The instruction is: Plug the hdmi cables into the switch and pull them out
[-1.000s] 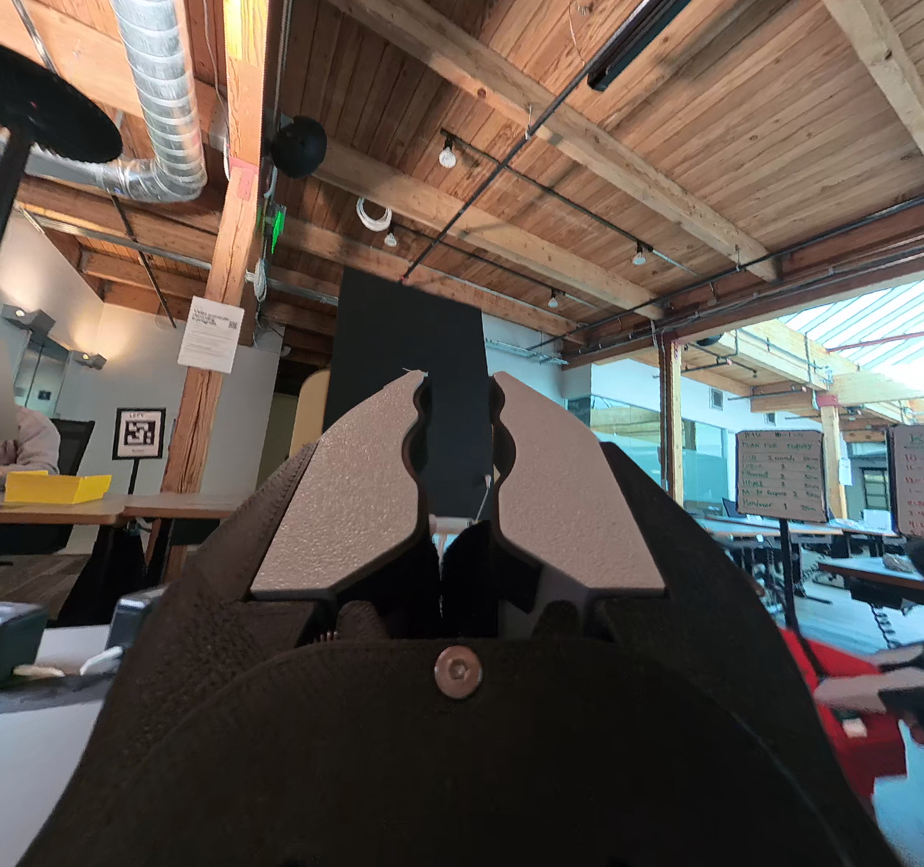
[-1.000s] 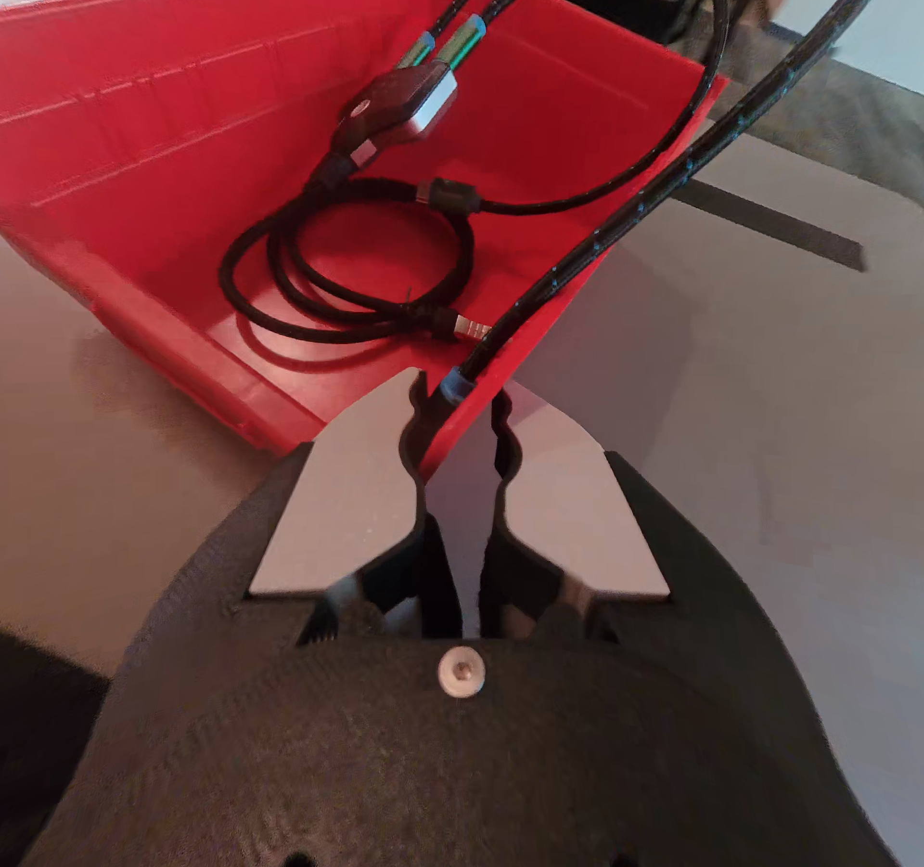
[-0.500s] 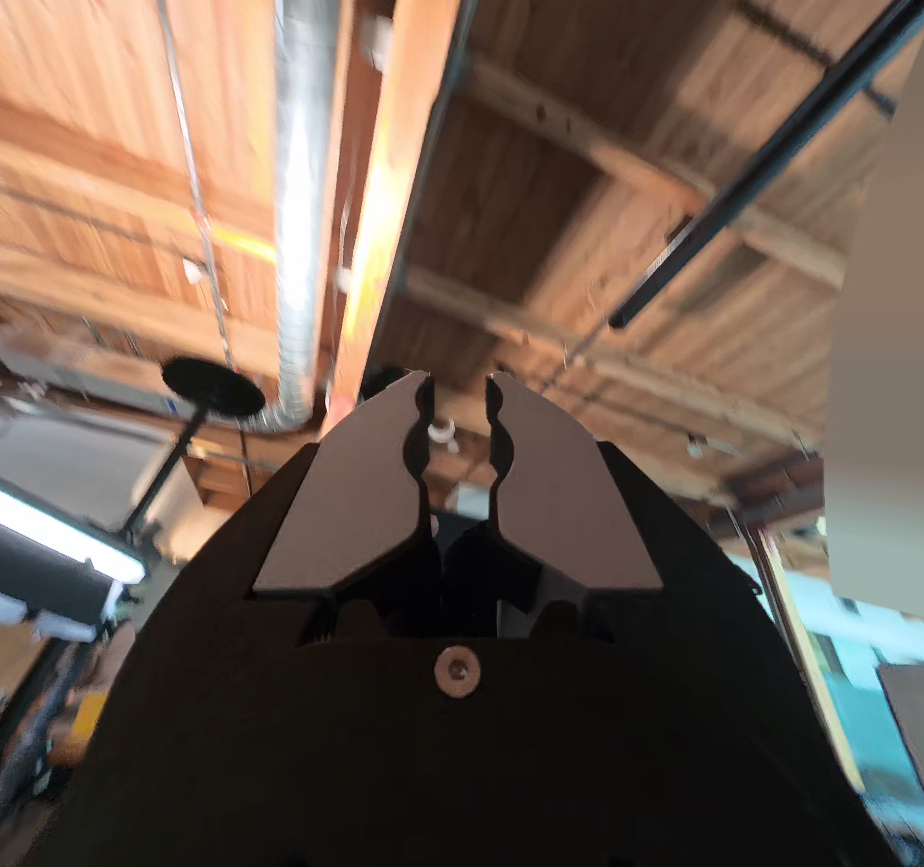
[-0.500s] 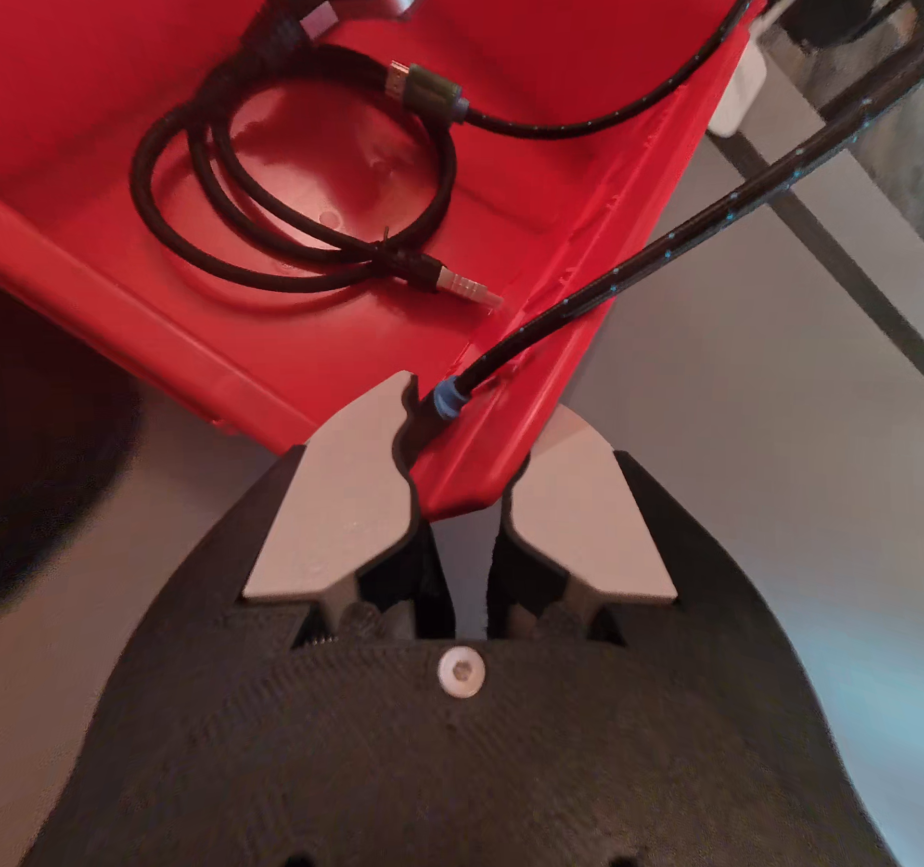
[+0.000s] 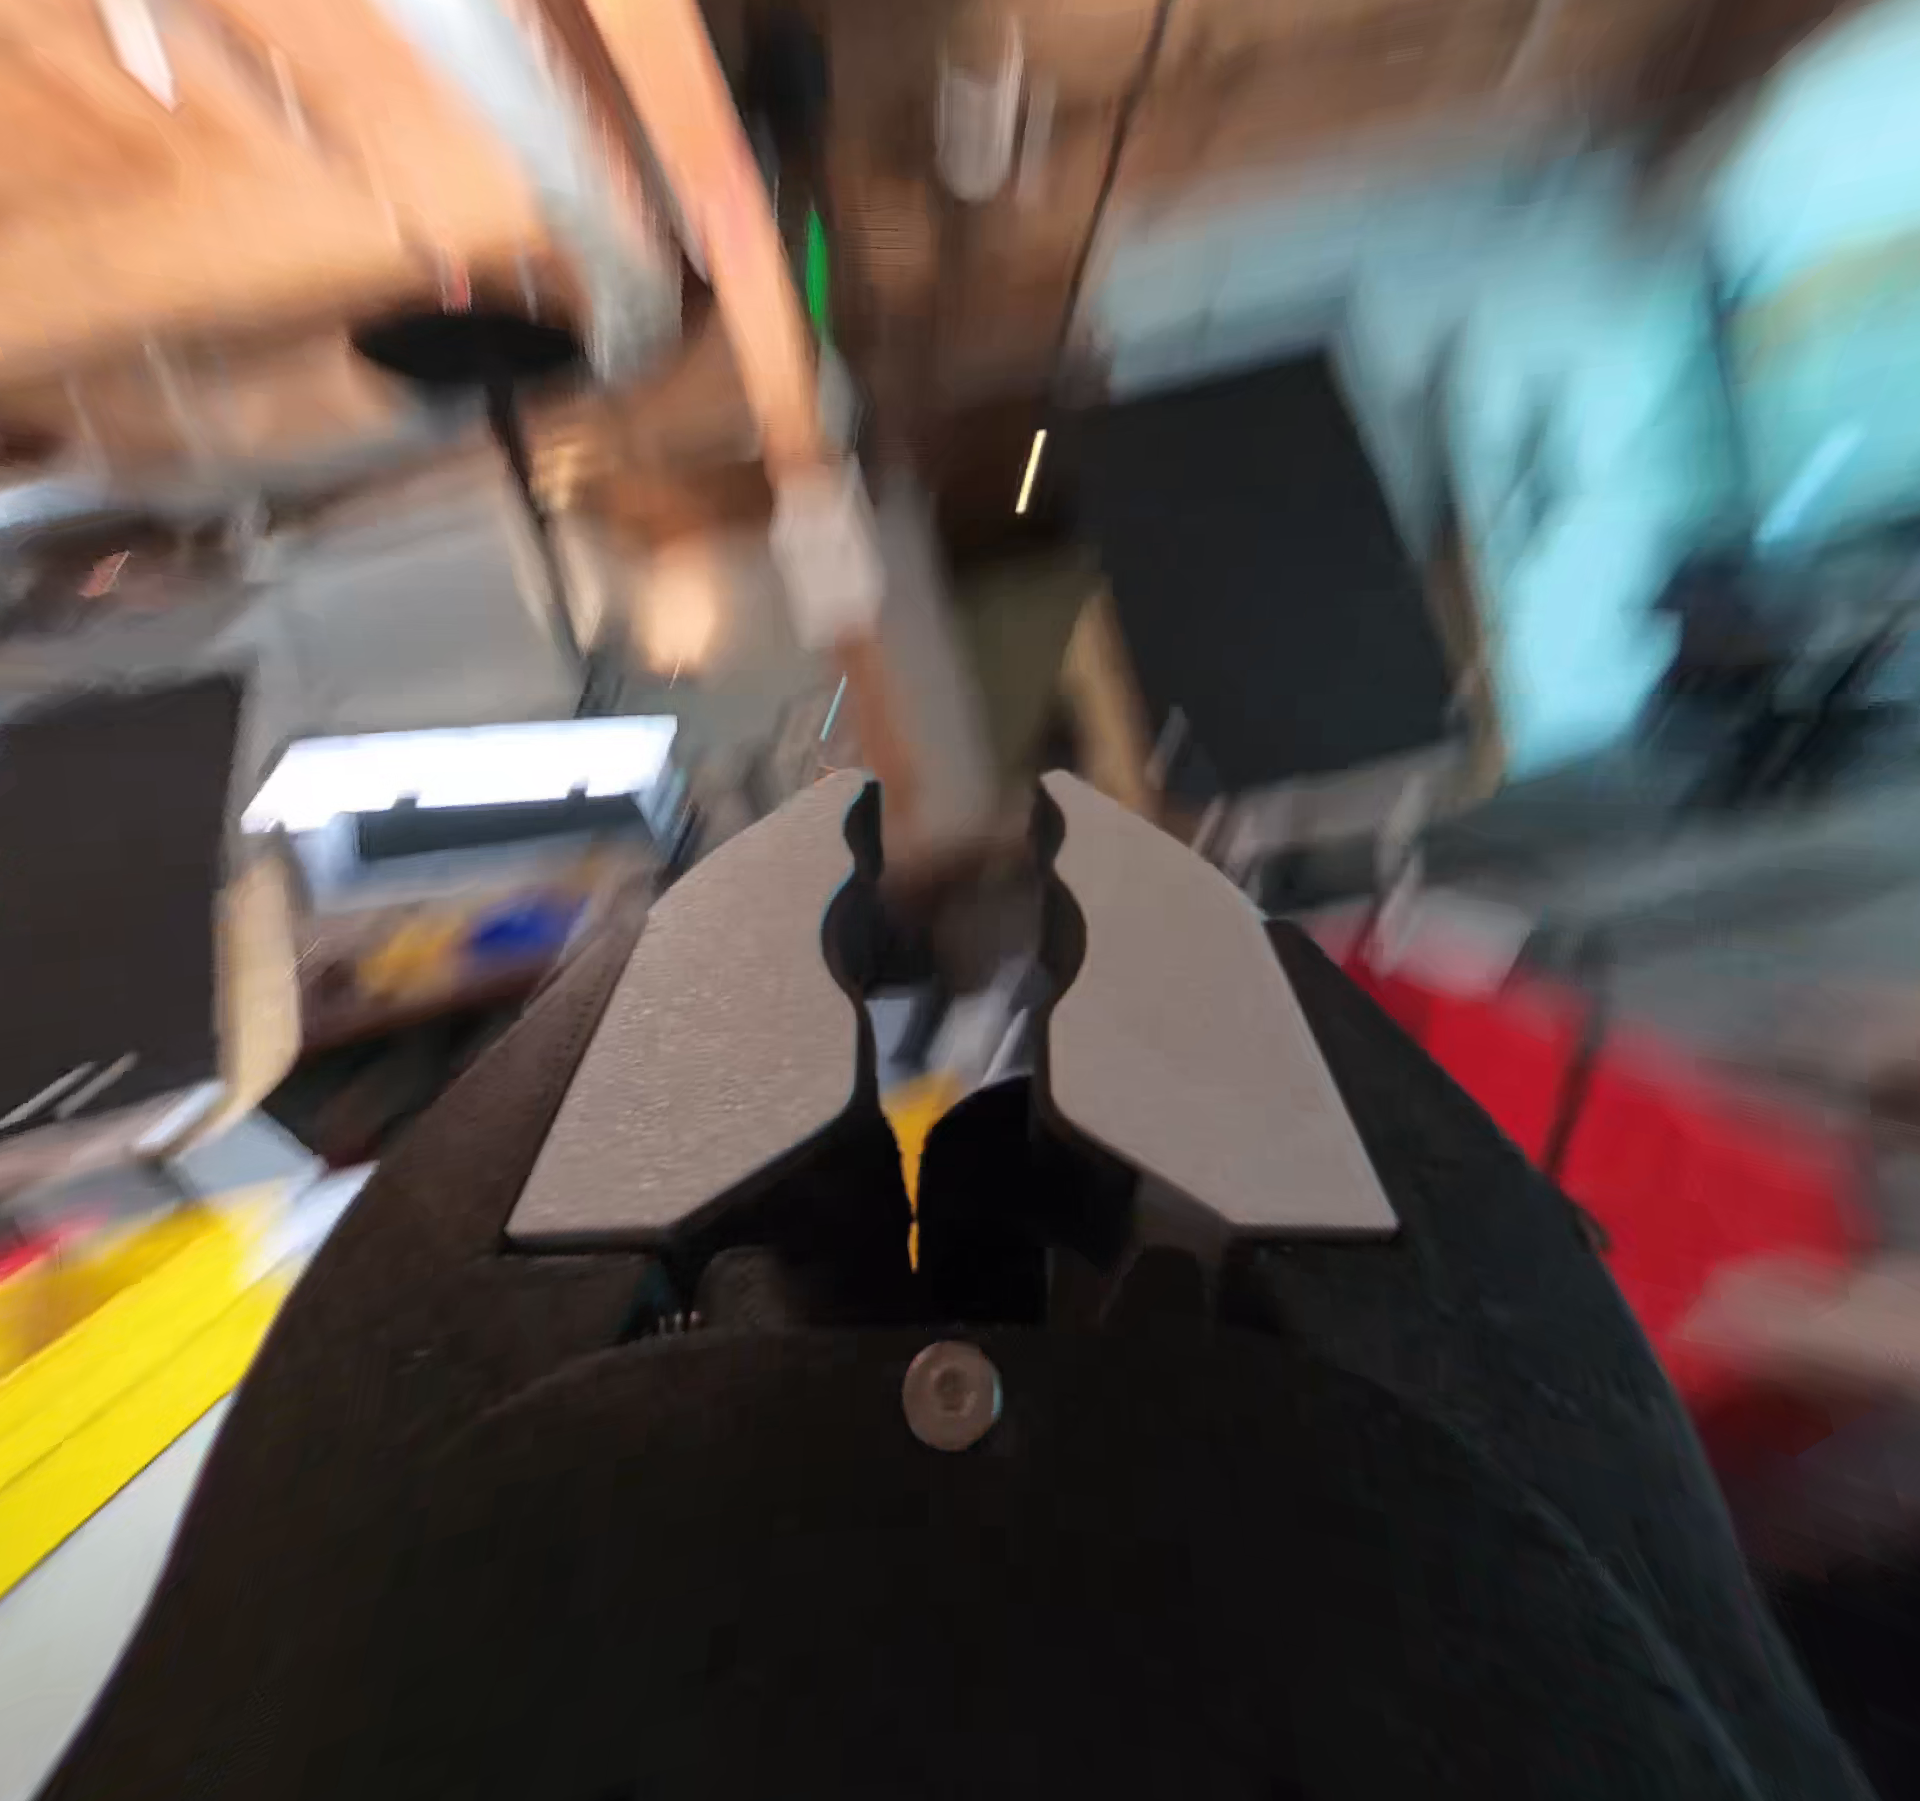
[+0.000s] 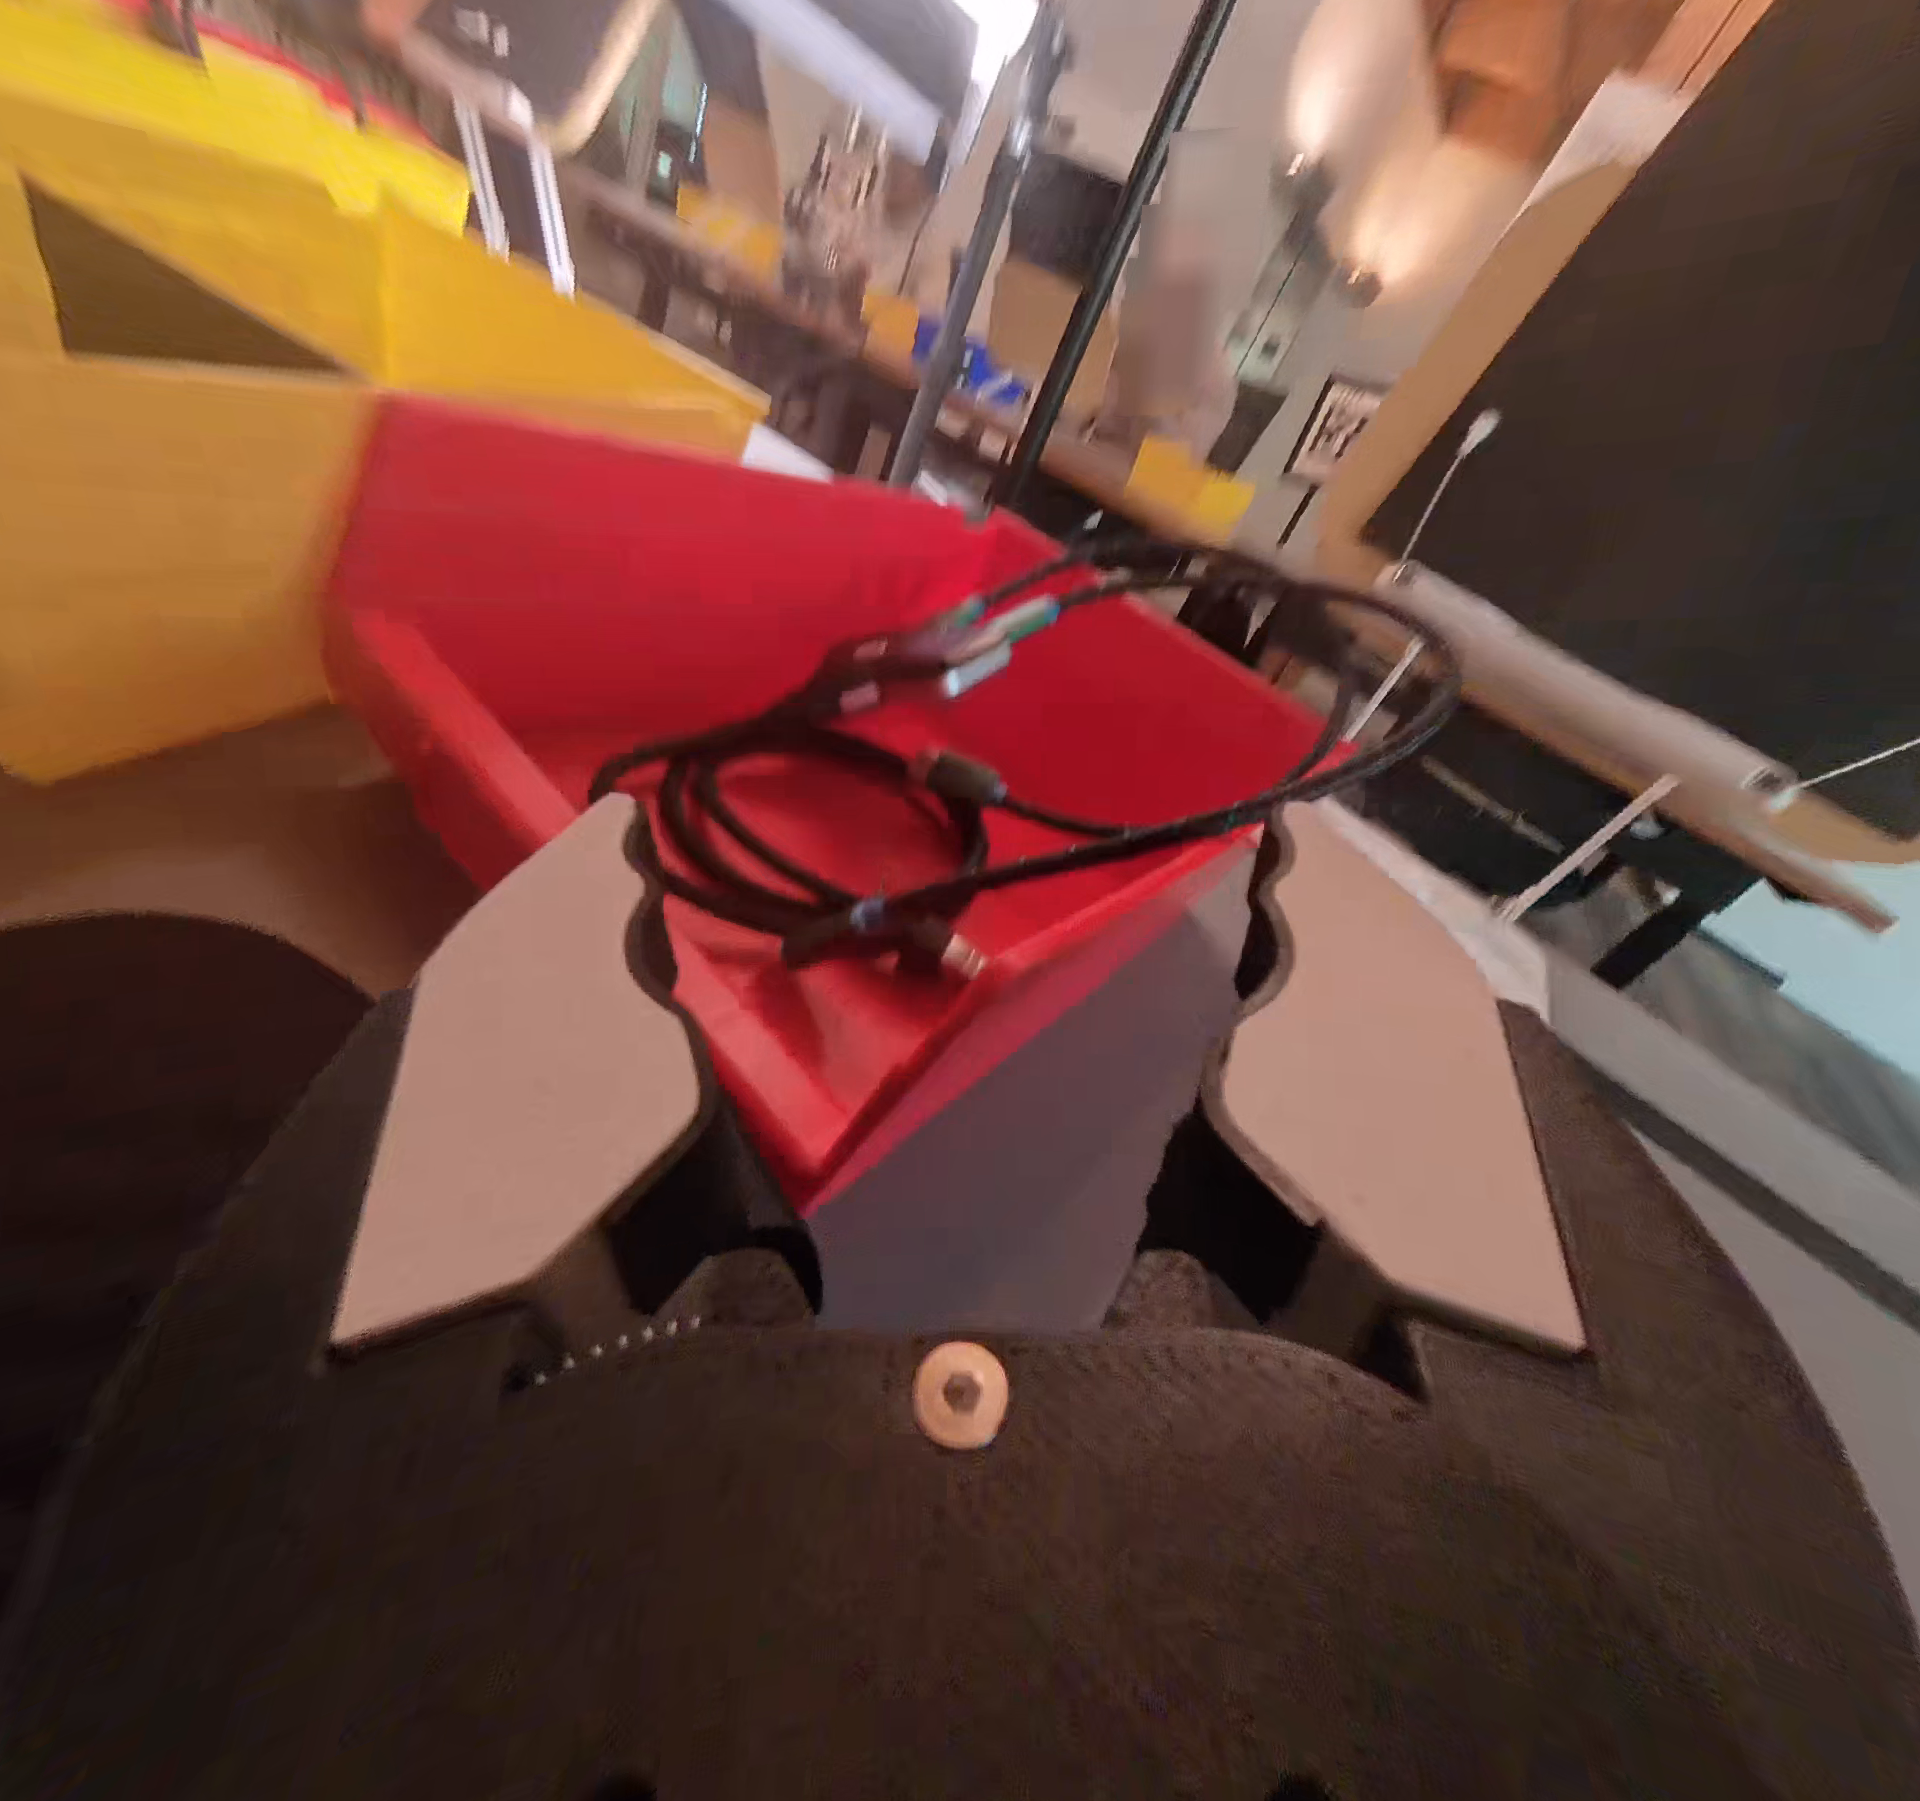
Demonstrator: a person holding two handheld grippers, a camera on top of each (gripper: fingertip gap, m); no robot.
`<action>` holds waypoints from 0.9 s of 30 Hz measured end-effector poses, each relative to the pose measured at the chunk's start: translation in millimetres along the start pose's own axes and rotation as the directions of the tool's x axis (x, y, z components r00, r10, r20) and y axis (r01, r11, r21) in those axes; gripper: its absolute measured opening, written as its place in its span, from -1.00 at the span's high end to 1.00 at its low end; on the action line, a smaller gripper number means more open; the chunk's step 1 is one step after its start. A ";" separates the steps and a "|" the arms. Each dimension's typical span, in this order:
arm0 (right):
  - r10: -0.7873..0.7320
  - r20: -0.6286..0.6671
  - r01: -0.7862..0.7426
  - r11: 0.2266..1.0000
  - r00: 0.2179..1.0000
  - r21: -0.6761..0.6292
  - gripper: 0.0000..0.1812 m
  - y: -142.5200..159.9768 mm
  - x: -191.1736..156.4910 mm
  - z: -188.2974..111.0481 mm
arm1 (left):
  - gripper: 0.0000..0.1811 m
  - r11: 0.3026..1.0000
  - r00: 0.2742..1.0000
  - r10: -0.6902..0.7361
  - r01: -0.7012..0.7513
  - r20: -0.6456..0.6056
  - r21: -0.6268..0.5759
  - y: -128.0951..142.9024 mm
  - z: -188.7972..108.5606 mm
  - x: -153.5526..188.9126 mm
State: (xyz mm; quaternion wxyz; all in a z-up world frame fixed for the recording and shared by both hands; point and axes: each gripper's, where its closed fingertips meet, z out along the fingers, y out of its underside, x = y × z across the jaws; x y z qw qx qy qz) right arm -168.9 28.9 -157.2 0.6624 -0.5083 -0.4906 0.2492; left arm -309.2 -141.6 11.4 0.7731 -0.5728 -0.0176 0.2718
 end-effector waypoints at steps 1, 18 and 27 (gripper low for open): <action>0.008 -0.004 -0.008 0.999 1.000 0.041 -0.23 -7.2 0.7 -2.7 | 0.65 0.988 0.997 0.072 -0.066 0.041 -0.138 25.9 0.0 -11.4; 0.205 0.118 -0.213 0.976 0.971 0.055 -0.42 -11.9 -10.1 -6.5 | 0.71 0.478 0.910 -0.102 0.399 0.402 -0.783 217.6 -108.6 -99.4; 0.290 0.164 -0.310 0.944 0.943 0.113 -0.43 -26.4 -6.6 -16.8 | 0.55 0.474 0.984 0.166 -0.136 -0.063 -0.870 154.2 -109.7 -42.3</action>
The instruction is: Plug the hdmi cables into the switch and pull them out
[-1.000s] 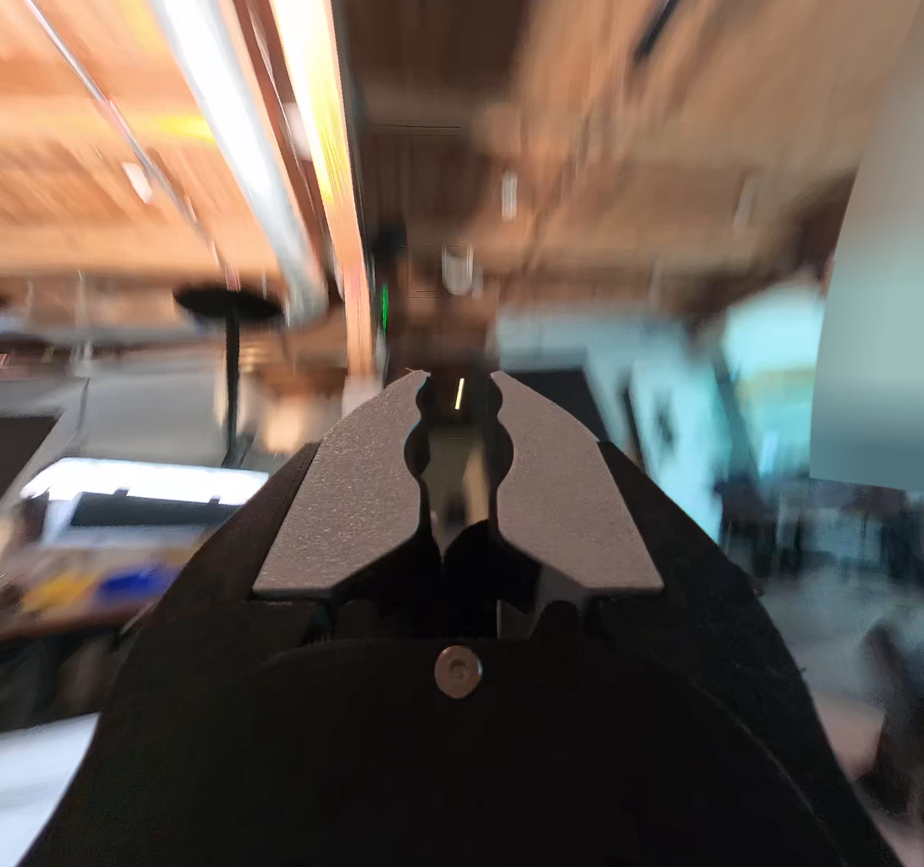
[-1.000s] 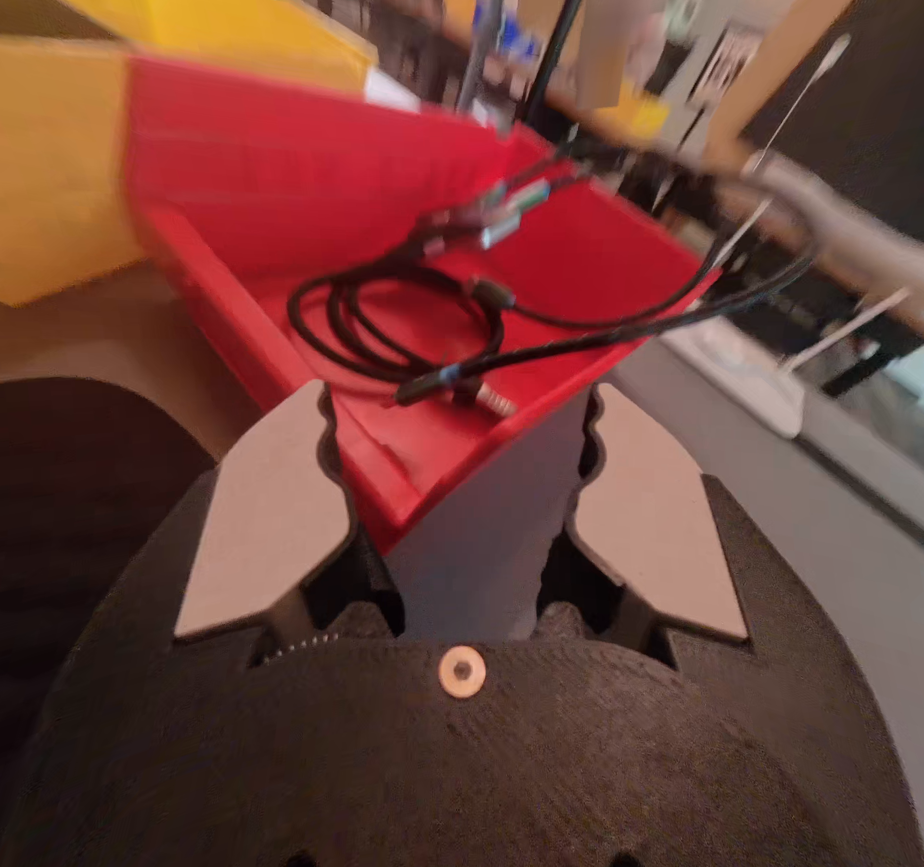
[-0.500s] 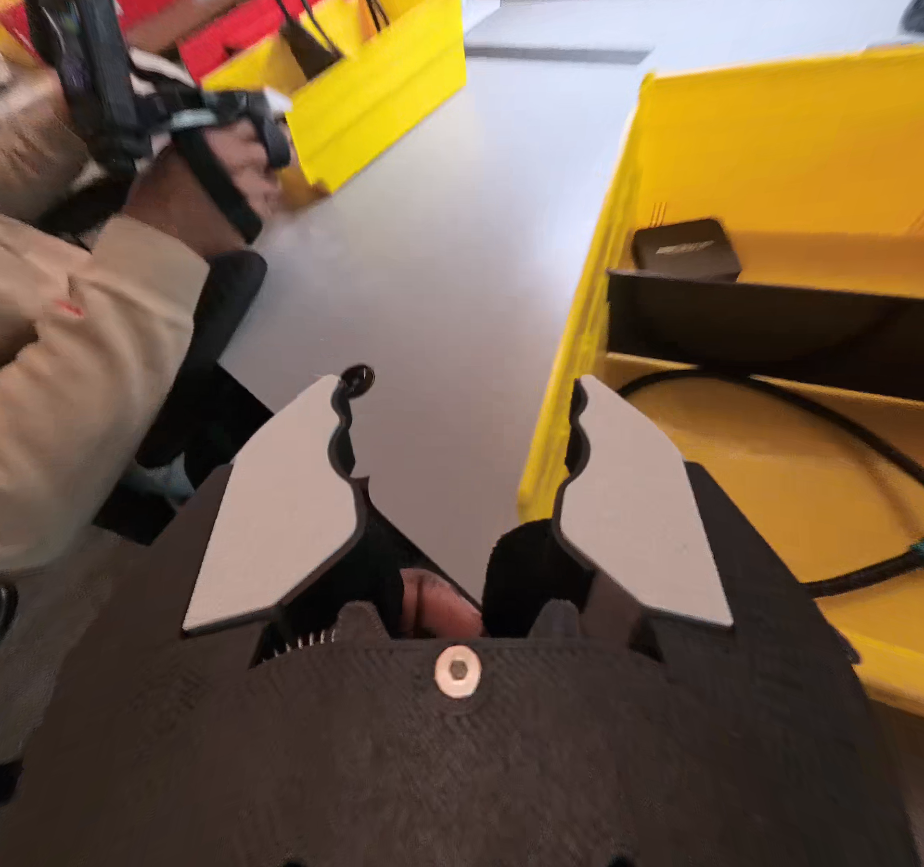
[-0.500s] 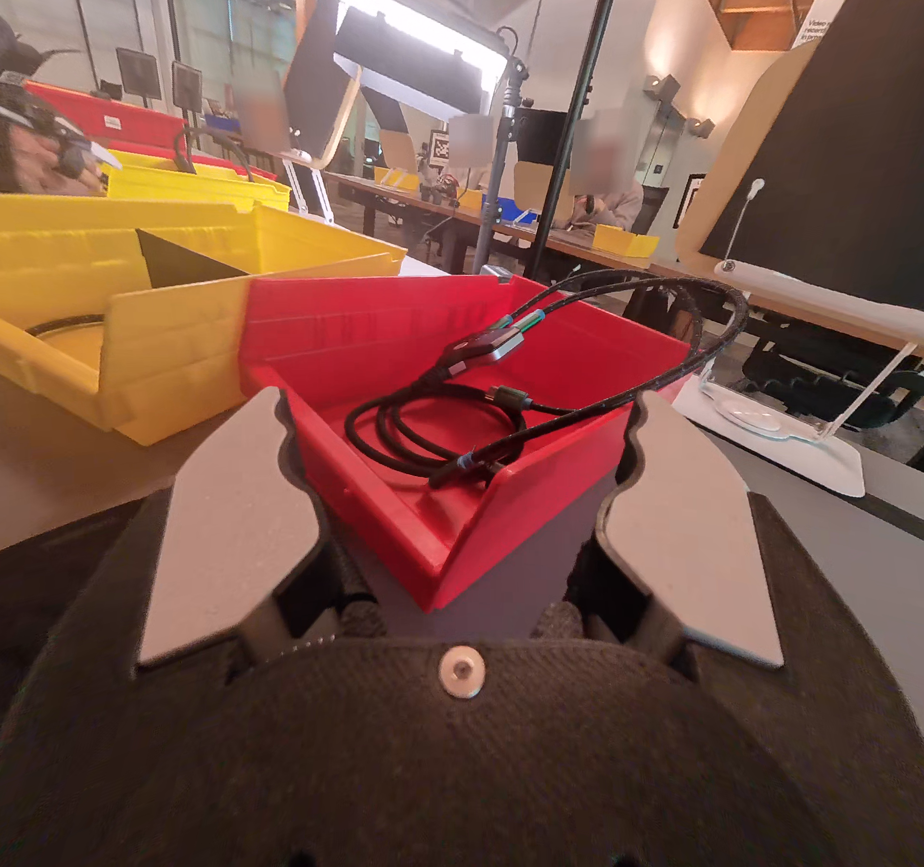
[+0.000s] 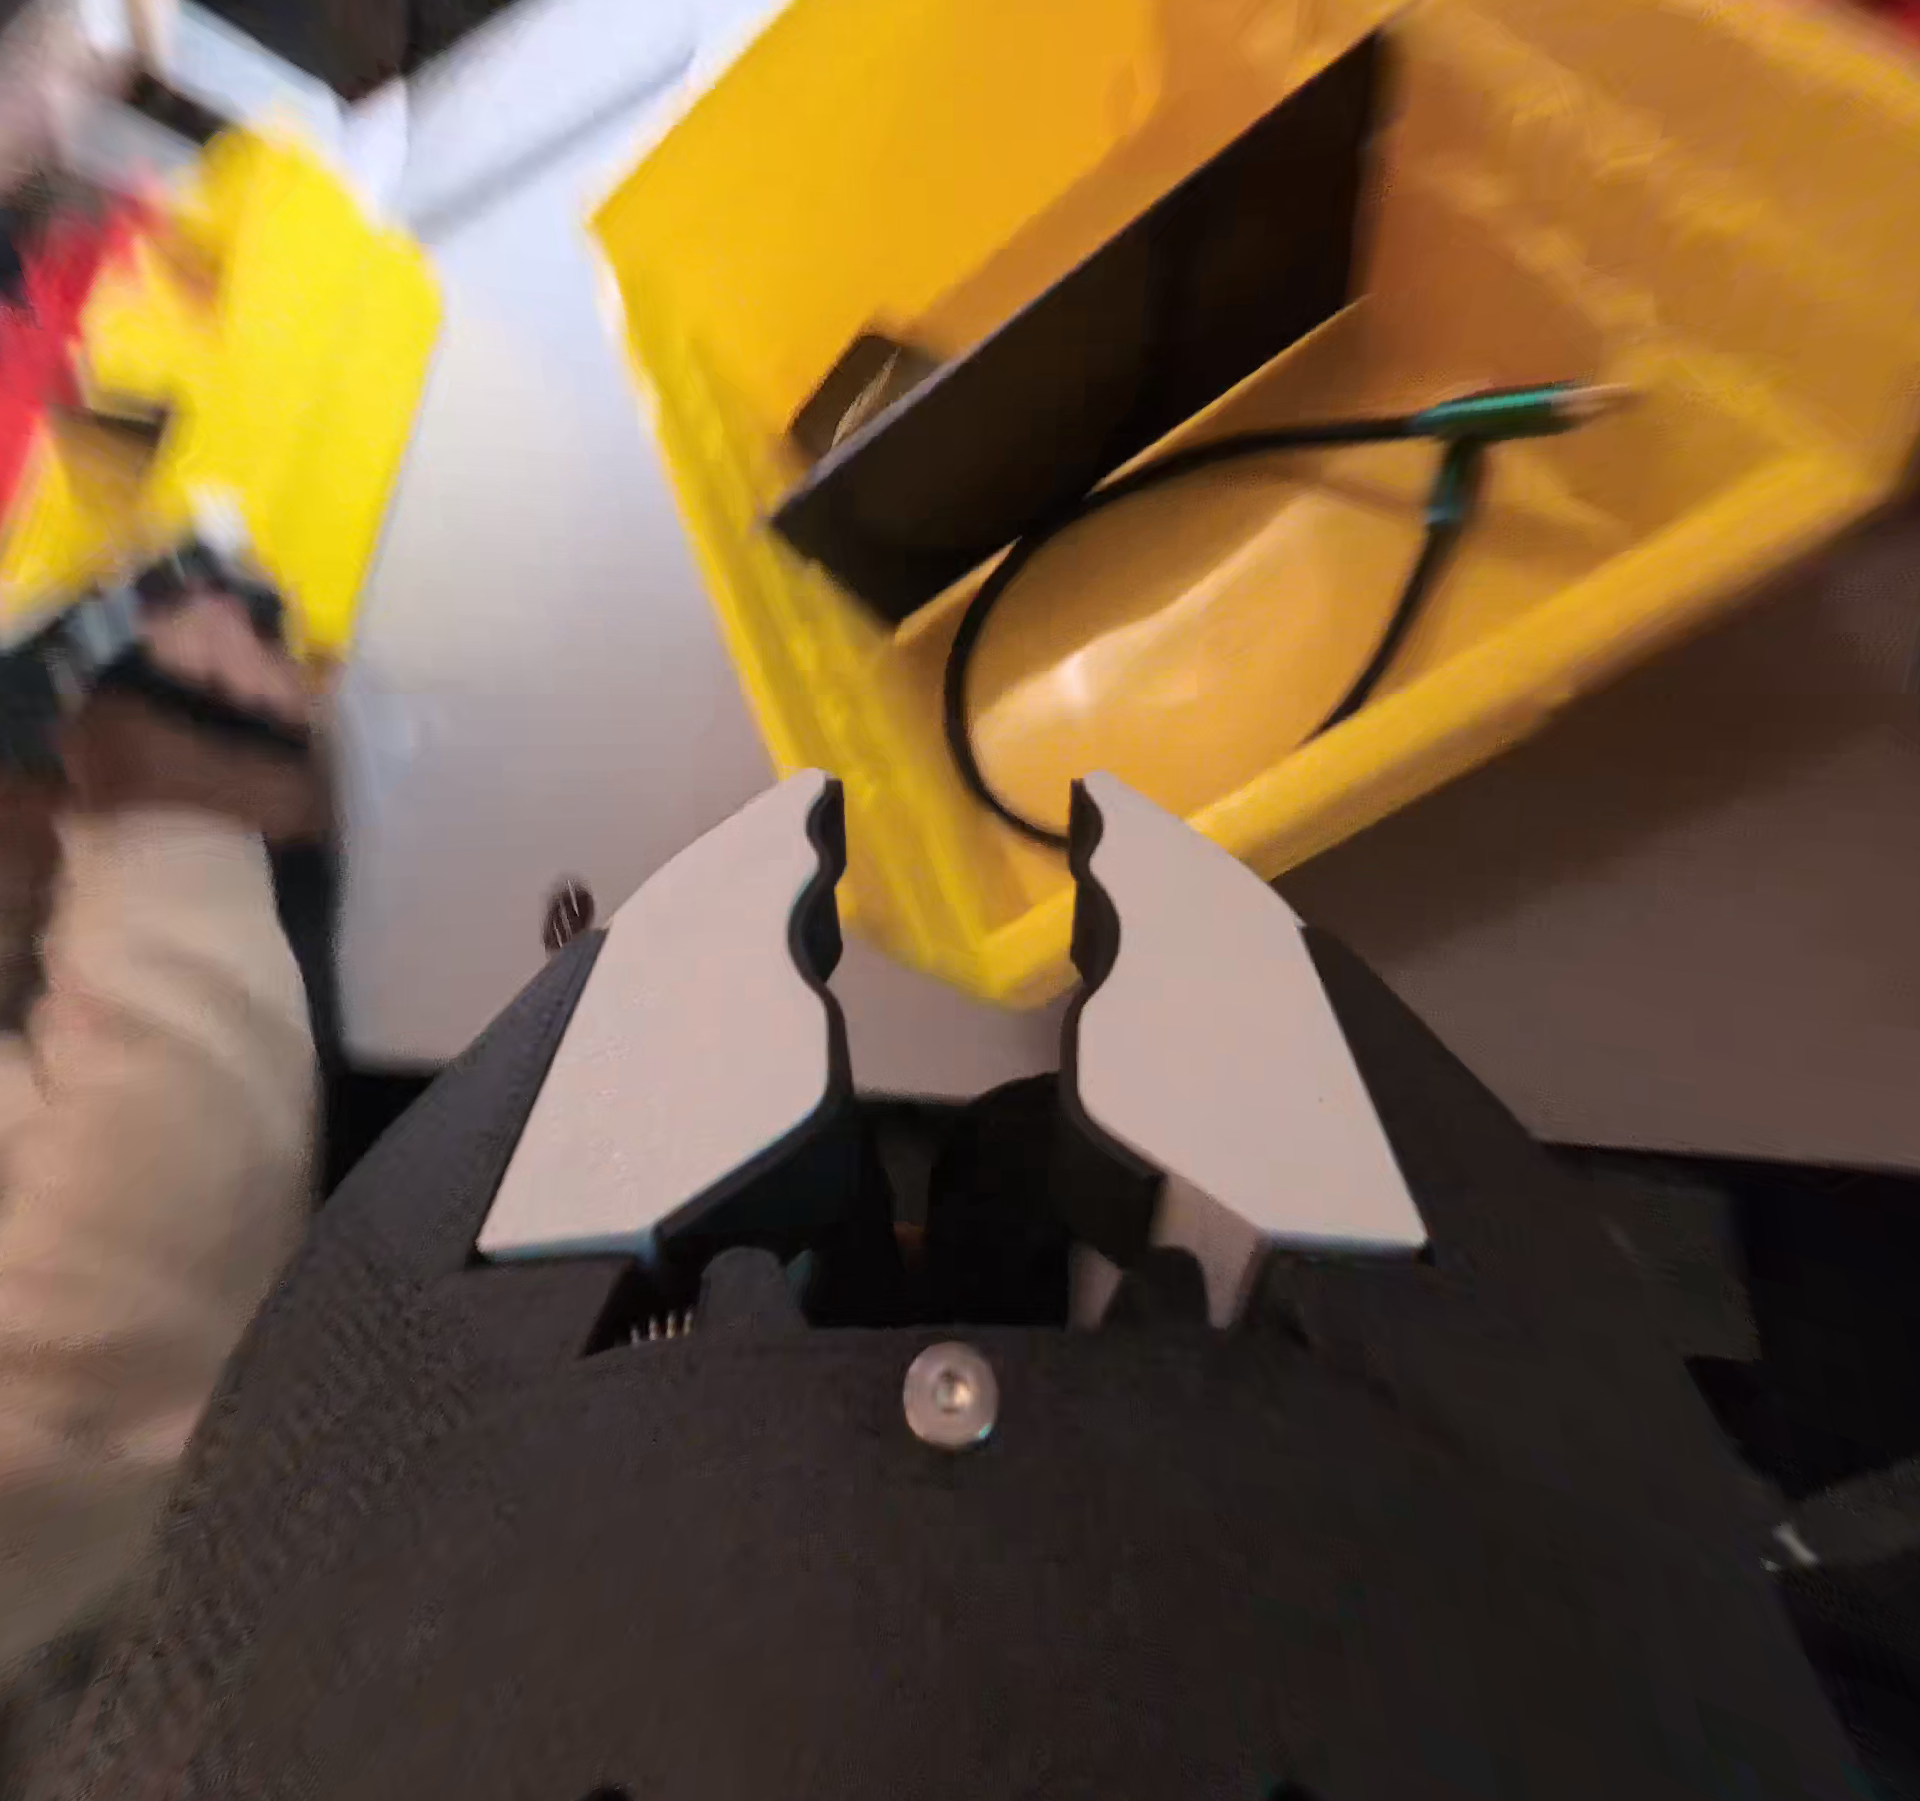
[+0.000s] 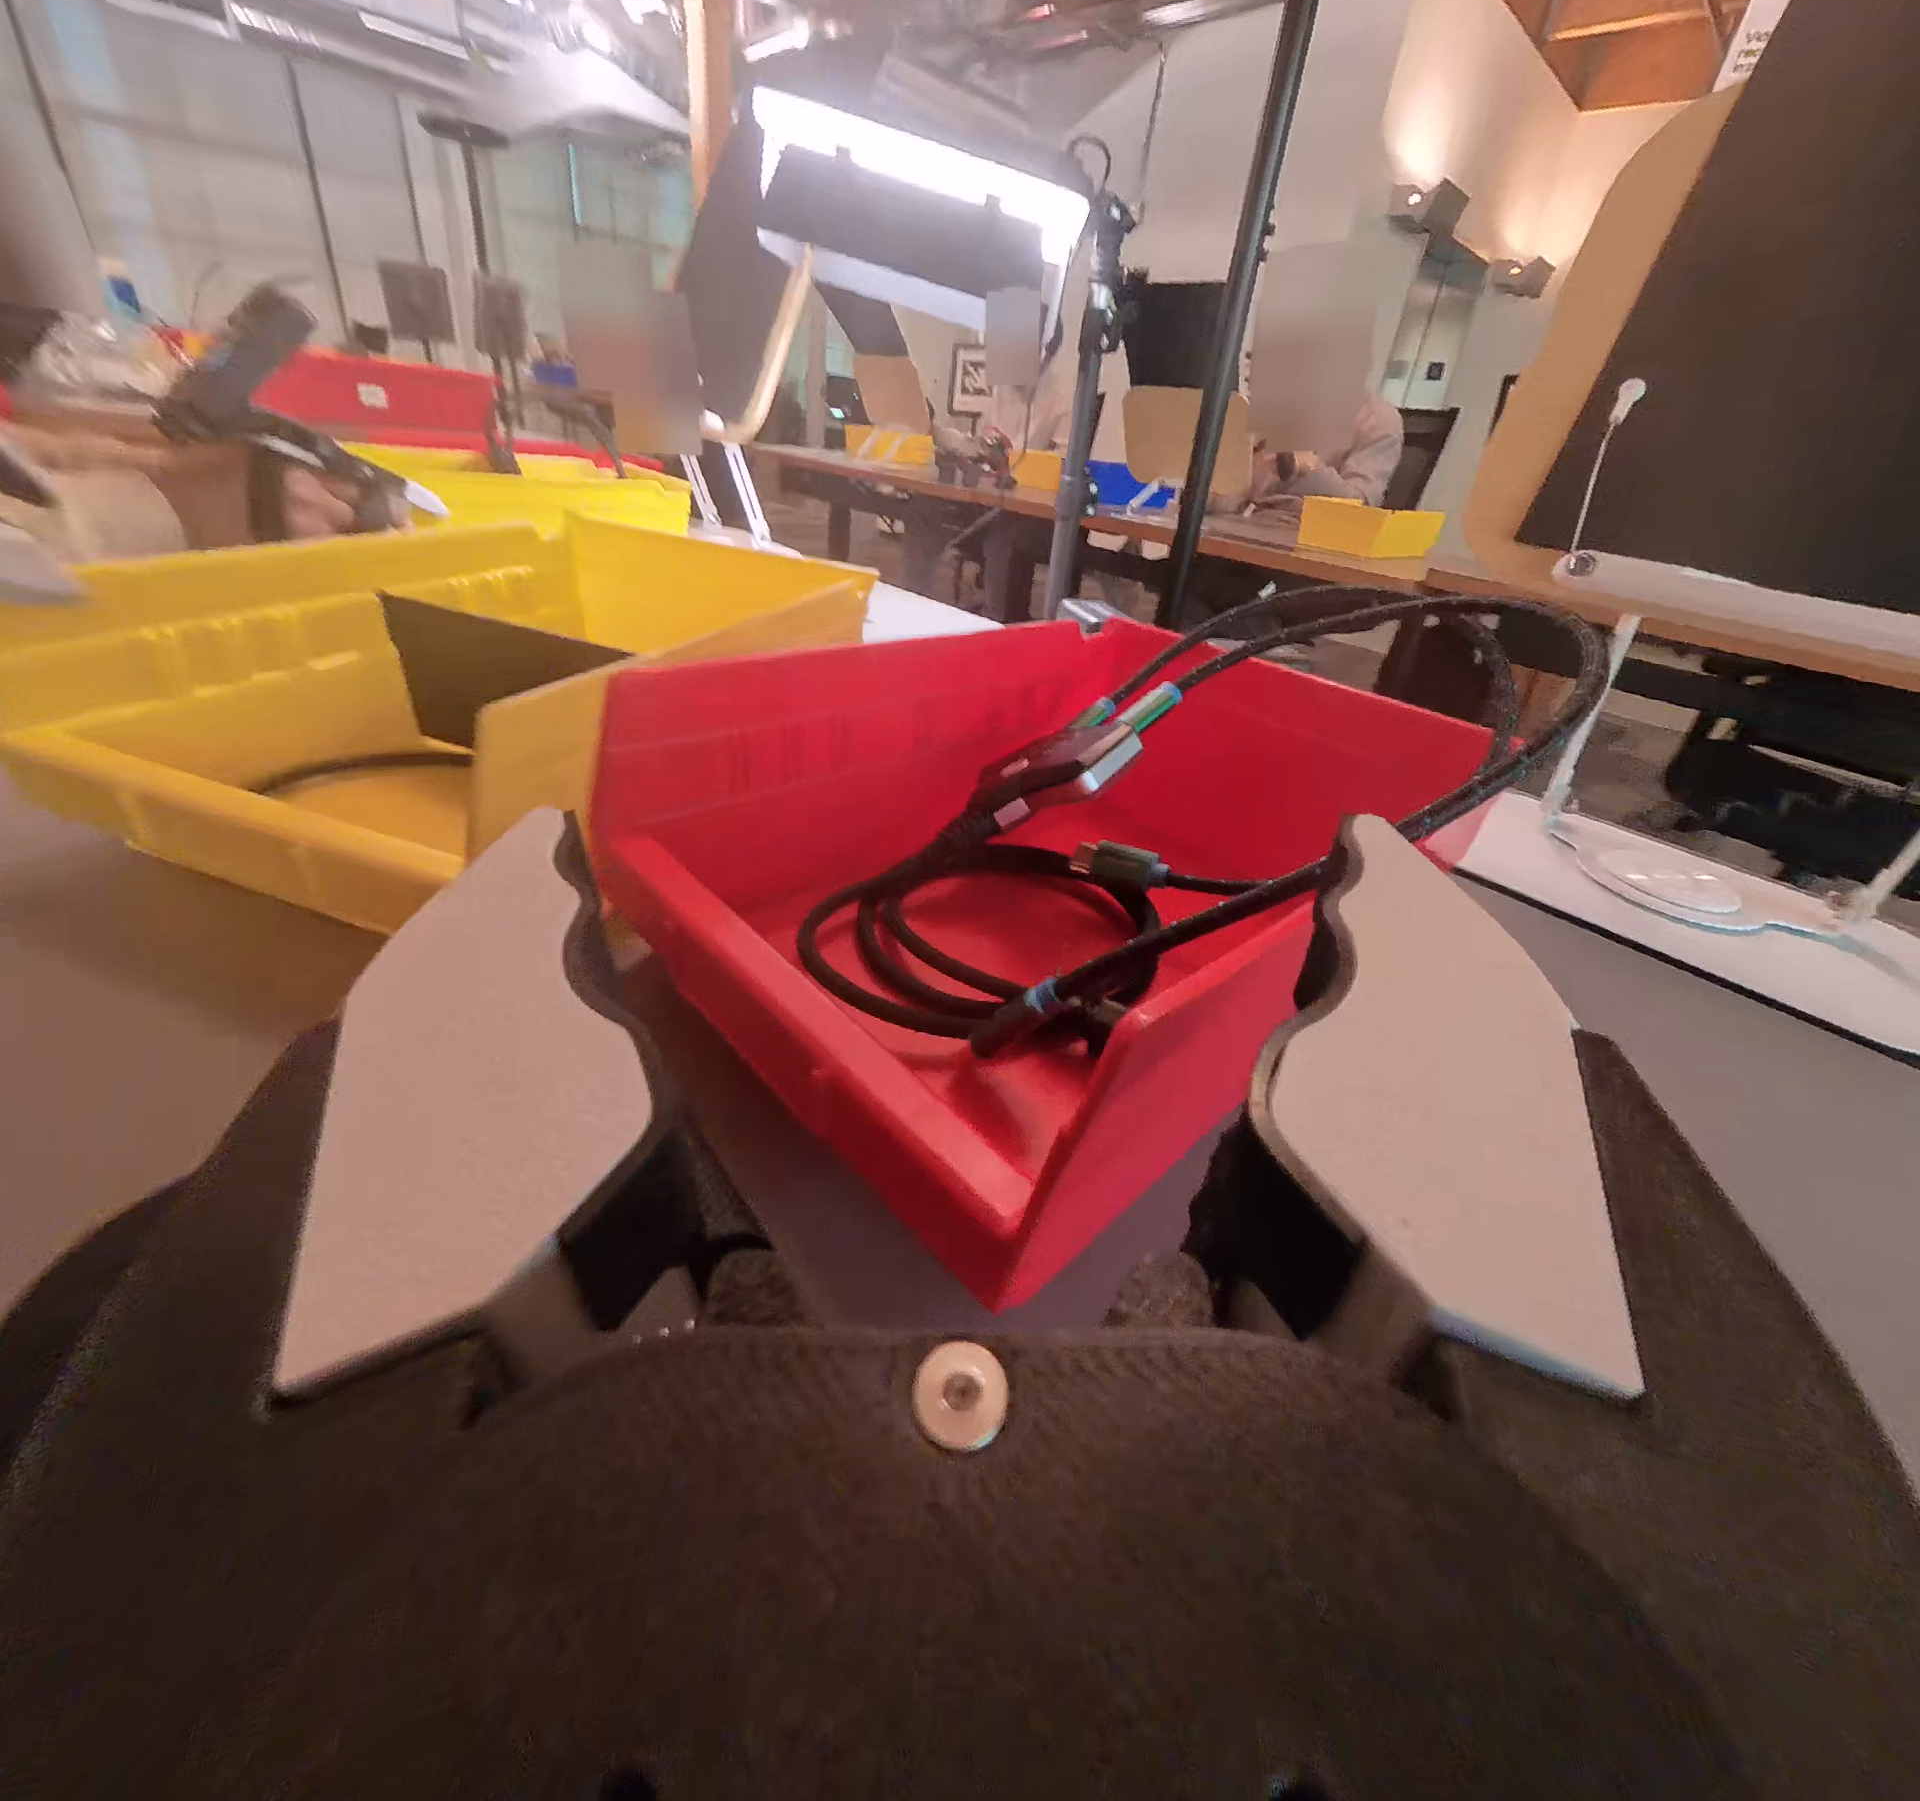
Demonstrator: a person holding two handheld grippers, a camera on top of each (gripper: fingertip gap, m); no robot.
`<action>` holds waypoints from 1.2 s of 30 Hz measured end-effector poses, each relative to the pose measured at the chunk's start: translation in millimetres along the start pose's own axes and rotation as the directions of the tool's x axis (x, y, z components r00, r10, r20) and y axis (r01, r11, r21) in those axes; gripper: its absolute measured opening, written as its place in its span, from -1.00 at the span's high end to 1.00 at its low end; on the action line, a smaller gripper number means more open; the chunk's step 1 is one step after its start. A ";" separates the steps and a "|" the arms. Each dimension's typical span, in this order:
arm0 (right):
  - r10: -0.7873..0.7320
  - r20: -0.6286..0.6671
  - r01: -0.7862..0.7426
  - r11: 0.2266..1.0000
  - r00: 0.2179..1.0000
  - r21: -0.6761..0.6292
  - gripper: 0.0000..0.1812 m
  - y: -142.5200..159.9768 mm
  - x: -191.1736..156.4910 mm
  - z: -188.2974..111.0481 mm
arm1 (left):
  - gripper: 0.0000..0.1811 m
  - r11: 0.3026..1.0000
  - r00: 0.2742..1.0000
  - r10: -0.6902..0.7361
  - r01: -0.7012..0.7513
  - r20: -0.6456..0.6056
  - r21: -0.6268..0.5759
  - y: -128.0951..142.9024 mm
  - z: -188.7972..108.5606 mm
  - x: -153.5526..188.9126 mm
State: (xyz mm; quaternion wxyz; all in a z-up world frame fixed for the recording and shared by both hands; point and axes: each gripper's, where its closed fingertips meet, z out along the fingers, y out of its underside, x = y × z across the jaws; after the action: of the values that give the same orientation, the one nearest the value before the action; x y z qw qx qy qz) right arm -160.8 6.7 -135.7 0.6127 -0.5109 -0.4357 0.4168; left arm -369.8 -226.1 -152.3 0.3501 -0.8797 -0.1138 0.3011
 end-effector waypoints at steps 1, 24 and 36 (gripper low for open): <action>0.025 0.015 -0.025 0.999 1.000 0.019 -0.45 -4.9 -1.5 -4.4 | 0.54 0.990 0.994 0.108 -0.105 -0.027 0.092 -18.2 -5.9 14.1; 0.378 -0.203 -0.245 0.843 0.903 0.479 -0.24 -36.7 141.8 -219.3 | 0.60 0.612 0.613 0.790 -0.790 0.030 0.040 17.4 81.0 90.8; 0.380 -0.207 -0.234 0.831 0.902 0.505 -0.16 -39.1 143.5 -223.8 | 0.59 0.558 0.499 0.787 -0.826 0.362 -0.076 -5.5 39.5 65.2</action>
State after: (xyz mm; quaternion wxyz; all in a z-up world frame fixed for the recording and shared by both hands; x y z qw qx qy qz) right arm 95.7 80.0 -103.5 0.7001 -0.4687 -0.1358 0.5213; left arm -342.2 -173.6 -200.6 0.1887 -0.7400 0.2653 0.5886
